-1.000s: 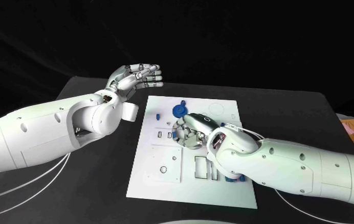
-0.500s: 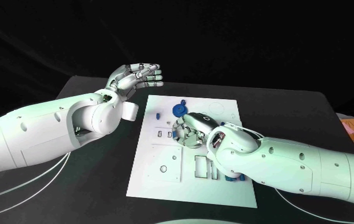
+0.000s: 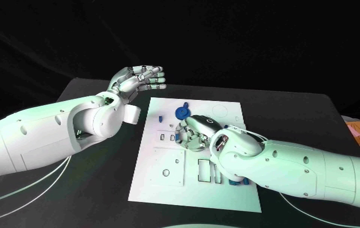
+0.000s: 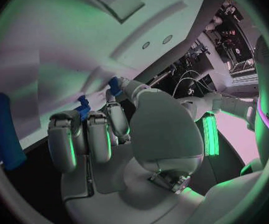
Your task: Assemble the parts on the task board
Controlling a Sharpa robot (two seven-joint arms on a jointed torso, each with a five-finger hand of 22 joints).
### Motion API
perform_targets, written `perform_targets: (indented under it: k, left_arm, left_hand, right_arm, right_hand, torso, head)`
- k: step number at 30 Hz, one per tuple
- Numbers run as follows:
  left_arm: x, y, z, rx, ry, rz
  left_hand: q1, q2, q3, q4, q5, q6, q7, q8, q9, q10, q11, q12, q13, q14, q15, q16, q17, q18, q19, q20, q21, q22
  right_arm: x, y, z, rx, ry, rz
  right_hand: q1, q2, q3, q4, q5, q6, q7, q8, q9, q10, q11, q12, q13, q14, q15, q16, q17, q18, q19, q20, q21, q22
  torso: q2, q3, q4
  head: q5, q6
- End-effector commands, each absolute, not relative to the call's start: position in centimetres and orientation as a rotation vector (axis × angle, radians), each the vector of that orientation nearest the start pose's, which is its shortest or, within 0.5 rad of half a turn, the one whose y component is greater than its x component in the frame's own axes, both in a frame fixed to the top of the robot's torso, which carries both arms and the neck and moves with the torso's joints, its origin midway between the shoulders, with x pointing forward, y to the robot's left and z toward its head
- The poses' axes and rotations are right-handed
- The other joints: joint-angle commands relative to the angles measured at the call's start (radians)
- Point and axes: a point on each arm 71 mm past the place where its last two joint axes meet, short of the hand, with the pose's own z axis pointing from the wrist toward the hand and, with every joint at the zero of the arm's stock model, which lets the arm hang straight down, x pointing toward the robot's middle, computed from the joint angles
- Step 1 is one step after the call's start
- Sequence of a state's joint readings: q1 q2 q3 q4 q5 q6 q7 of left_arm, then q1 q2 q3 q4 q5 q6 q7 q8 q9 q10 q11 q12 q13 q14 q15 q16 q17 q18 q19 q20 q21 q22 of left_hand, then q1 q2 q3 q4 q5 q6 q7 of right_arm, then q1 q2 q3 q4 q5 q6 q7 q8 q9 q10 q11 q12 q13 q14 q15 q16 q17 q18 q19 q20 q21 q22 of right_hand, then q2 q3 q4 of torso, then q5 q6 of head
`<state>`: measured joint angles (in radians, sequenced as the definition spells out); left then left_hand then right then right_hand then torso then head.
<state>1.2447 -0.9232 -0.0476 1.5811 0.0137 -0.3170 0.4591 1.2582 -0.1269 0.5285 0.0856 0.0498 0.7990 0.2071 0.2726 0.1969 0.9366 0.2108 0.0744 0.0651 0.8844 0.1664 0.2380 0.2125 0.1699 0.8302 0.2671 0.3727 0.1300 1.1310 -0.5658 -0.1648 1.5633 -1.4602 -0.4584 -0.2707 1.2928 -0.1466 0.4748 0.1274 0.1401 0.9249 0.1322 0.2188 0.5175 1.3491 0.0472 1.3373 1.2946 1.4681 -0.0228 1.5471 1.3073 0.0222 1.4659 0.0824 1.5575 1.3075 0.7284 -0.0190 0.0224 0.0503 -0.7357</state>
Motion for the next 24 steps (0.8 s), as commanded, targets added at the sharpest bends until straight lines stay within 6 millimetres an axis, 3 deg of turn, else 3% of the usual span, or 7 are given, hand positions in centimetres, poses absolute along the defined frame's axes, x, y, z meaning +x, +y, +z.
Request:
perform_targets:
  k: [1,5,8,16,24]
  left_arm:
    - [48.45,23.11,-15.01,-1.061,1.325,-1.6]
    - [48.46,23.14,-15.02,-1.063,1.327,-1.599]
    - [48.46,23.17,-15.04,-1.064,1.329,-1.599]
    - [48.46,23.18,-15.05,-1.064,1.331,-1.6]
    - [48.45,23.23,-15.05,-1.064,1.331,-1.599]
  left_hand:
    - [-0.001,0.0,-0.004,0.0,0.0,-0.006,0.063,-0.004,-0.001,-0.001,0.005,-0.006,0.001,-0.003,0.005,-0.006,0.001,0.011,-0.004,0.001,-0.007,-0.001]
    - [-0.002,-0.001,-0.005,0.001,0.0,-0.006,0.063,-0.004,-0.001,-0.001,0.005,-0.006,0.001,-0.004,0.005,-0.007,0.001,0.011,-0.005,0.002,-0.007,-0.002]
    - [-0.002,-0.001,-0.005,0.001,0.0,-0.006,0.063,-0.004,-0.001,-0.001,0.005,-0.006,0.001,-0.004,0.005,-0.007,0.001,0.011,-0.005,0.002,-0.007,-0.002]
    - [-0.004,-0.001,-0.006,0.002,0.0,-0.007,0.064,-0.005,-0.002,-0.002,0.006,-0.007,0.0,-0.005,0.006,-0.008,0.001,0.011,-0.005,0.002,-0.007,-0.002]
    - [-0.004,-0.001,-0.006,0.002,0.0,-0.007,0.064,-0.005,-0.002,-0.002,0.006,-0.007,0.0,-0.005,0.006,-0.008,0.001,0.011,-0.005,0.002,-0.007,-0.002]
  right_arm:
    - [42.57,-5.96,-24.36,-0.185,1.741,0.813]
    - [42.58,-5.9,-24.39,-0.186,1.741,0.814]
    - [42.61,-5.92,-24.42,-0.185,1.742,0.812]
    - [42.63,-5.96,-24.36,-0.178,1.732,0.815]
    - [42.37,-6.2,-23.83,-0.156,1.679,0.847]
  right_hand:
    - [-0.009,-0.005,-0.006,0.006,-0.028,-0.008,0.007,-0.007,-0.004,0.001,0.01,-0.003,0.001,0.086,0.01,-0.003,0.193,-0.016,0.09,0.01,-0.006,0.247]
    - [-0.013,-0.013,-0.013,0.01,-0.048,-0.02,0.013,-0.015,-0.007,-0.004,0.015,-0.007,-0.003,0.086,0.014,-0.003,0.192,-0.015,0.087,0.014,-0.01,0.244]
    - [-0.024,-0.027,-0.032,0.023,-0.089,-0.051,0.031,-0.031,-0.014,-0.017,0.031,-0.016,-0.013,0.085,0.028,-0.005,0.187,-0.013,0.081,0.025,-0.017,0.238]
    - [-0.038,-0.055,-0.093,0.052,-0.091,-0.108,0.043,-0.053,-0.018,-0.044,0.043,-0.037,-0.037,0.083,0.038,-0.008,0.182,-0.009,0.072,0.037,-0.03,0.229]
    - [-0.018,-0.058,-0.182,0.093,-0.091,-0.158,0.053,-0.063,-0.013,-0.058,0.053,-0.042,-0.046,0.081,0.048,-0.01,0.176,-0.007,0.067,0.047,-0.037,0.224]
  torso:
    - [0.0,0.0006,0.0002]
    - [0.0,0.0002,0.0001]
    - [-0.001,0.0002,0.0]
    - [0.0,0.0003,0.0001]
    - [0.001,0.0014,0.0012]
  head:
    - [0.0,-0.001]
    - [-0.001,0.0]
    - [-0.001,0.0]
    - [-0.001,0.002]
    - [0.0,0.004]
